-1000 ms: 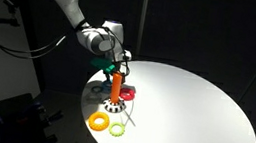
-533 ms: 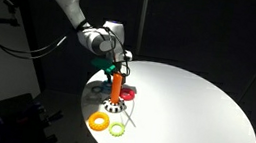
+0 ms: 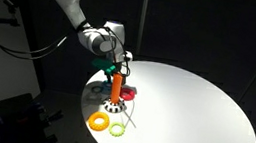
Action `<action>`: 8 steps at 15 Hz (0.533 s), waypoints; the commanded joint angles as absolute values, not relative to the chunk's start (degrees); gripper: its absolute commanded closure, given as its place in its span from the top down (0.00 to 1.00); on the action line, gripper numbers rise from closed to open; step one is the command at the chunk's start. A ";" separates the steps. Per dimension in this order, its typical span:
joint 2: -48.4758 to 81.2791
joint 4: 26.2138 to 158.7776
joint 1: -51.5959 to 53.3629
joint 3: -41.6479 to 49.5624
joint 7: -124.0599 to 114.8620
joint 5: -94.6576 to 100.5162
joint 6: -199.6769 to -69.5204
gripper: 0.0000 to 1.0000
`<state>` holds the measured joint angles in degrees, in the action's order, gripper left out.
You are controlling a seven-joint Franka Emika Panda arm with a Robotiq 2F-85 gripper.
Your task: Put the blue ring to the right
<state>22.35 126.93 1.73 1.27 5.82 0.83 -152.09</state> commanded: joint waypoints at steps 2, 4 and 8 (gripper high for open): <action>24.36 125.60 1.32 1.43 4.58 2.71 -150.57 0.95; 24.56 125.54 1.39 1.60 4.44 3.23 -150.14 0.94; 24.99 125.43 1.42 1.72 4.41 3.99 -150.01 0.93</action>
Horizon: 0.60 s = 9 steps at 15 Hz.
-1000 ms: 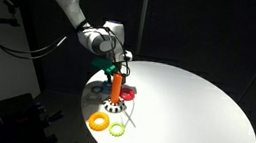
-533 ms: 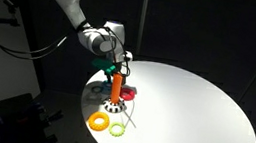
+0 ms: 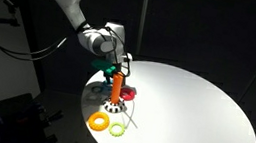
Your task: Put the blue ring to the right
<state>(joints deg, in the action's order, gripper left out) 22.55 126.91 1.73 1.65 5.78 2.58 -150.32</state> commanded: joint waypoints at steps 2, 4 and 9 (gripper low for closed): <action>25.13 125.41 1.45 1.65 4.41 4.15 -150.08 0.94; 25.23 125.43 1.39 1.41 4.62 3.93 -150.37 0.97; 25.27 125.34 1.48 1.01 4.84 3.70 -150.38 1.00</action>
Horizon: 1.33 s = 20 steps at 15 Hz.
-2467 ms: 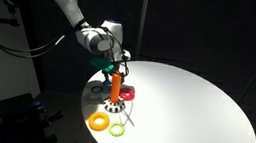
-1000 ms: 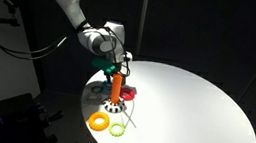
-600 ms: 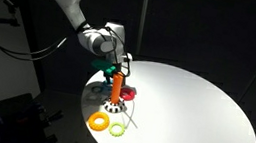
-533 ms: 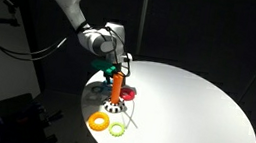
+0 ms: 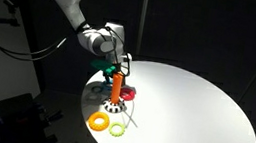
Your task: Put the blue ring to the right
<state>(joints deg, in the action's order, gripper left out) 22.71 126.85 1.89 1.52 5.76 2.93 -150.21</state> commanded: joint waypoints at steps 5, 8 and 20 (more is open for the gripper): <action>23.84 125.35 1.38 0.55 5.34 3.41 -149.82 1.00; 23.75 124.84 1.82 0.59 4.88 3.85 -149.53 1.00; 24.46 121.24 3.36 -0.18 4.02 4.36 -148.28 1.00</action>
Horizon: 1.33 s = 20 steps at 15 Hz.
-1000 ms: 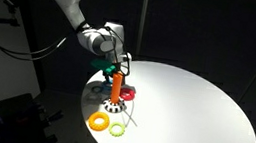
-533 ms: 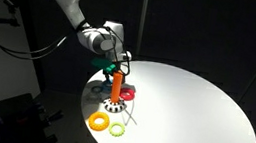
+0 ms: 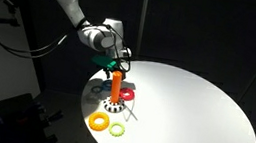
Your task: Put the blue ring to the right
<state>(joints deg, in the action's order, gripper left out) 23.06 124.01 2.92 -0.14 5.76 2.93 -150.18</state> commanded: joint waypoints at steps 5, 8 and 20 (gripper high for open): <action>27.19 118.73 3.93 -0.37 4.27 4.29 -147.68 1.00; 28.80 117.47 4.13 -0.41 4.45 4.32 -147.08 1.00; 28.81 117.77 2.71 0.34 5.19 4.06 -145.91 1.00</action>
<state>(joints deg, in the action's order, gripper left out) 28.30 118.34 3.65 0.15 5.76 2.93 -146.99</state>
